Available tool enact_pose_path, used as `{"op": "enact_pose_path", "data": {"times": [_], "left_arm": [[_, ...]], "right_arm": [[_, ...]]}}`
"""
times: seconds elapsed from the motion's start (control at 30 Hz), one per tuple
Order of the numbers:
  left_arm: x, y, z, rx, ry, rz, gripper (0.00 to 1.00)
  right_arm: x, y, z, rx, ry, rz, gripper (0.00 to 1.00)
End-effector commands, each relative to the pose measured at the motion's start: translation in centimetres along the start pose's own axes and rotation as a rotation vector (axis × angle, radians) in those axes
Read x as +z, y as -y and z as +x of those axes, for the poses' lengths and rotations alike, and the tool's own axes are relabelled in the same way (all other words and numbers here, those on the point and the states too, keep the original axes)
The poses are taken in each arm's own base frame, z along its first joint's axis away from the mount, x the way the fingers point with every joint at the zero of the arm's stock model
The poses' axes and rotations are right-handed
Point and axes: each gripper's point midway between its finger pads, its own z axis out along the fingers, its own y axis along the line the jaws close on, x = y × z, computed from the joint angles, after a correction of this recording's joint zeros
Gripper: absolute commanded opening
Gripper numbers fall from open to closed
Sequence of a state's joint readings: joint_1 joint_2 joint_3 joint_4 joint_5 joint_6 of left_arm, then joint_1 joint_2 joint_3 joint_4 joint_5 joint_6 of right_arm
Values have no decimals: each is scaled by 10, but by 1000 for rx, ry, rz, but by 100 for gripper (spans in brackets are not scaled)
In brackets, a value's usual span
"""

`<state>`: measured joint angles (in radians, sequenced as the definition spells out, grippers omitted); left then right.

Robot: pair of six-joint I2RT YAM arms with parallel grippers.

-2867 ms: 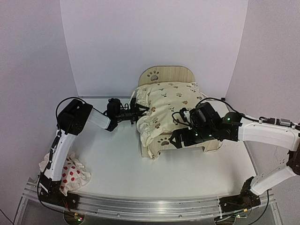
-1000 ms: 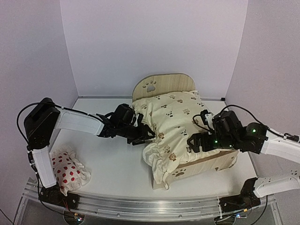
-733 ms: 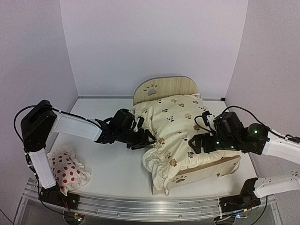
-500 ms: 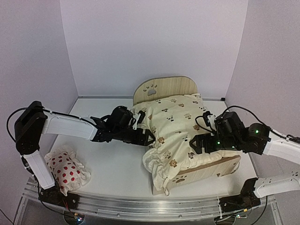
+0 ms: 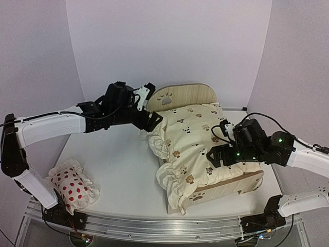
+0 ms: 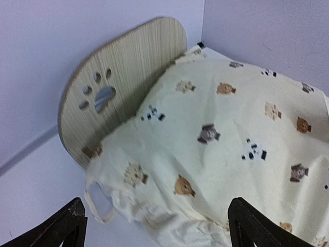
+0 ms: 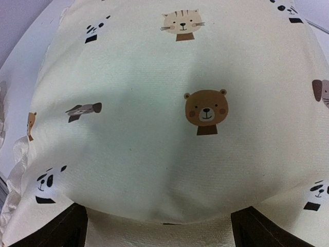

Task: Set up the pet bed

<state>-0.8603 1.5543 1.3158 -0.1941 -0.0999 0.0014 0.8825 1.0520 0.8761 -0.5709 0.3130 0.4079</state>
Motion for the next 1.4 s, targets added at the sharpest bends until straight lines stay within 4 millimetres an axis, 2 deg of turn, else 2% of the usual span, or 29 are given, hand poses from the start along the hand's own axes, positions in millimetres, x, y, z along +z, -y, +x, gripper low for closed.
{"op": "enact_pose_path", "data": {"times": [0.0,0.07,0.1,0.3,0.5,0.7,0.83,0.93,1.07,1.13,1.23,1.37], "left_arm": [[33,-41,-37,199,43,21,94],[51,-64,-43,200,35,48,92],[59,-69,-45,220,29,57,92],[108,-86,-45,320,14,176,88],[135,-103,-38,359,29,256,85],[153,-122,-39,357,77,255,79],[159,-128,-36,367,95,250,60],[162,-132,-36,366,108,255,53],[162,-129,-36,353,119,305,37],[161,-127,-35,355,120,317,27],[160,-128,-31,354,115,320,2],[155,-140,-31,337,107,269,0]], "right_arm": [[-7,-9,-12,-16,21,-37,98],[-8,-9,-9,-17,19,-47,98],[-10,-9,-9,-15,23,-50,98],[-13,-8,-1,-18,19,-70,98],[-11,-9,6,-23,-1,-83,98],[-10,-12,6,-25,-10,-98,98],[-10,-14,5,-25,-11,-102,98],[-9,-14,4,-26,-14,-100,98],[-7,-17,3,-24,-21,-102,98],[-6,-18,2,-23,-23,-104,98],[-5,-20,0,-22,-28,-109,98],[-9,-24,-6,-24,-16,-123,98]]}}
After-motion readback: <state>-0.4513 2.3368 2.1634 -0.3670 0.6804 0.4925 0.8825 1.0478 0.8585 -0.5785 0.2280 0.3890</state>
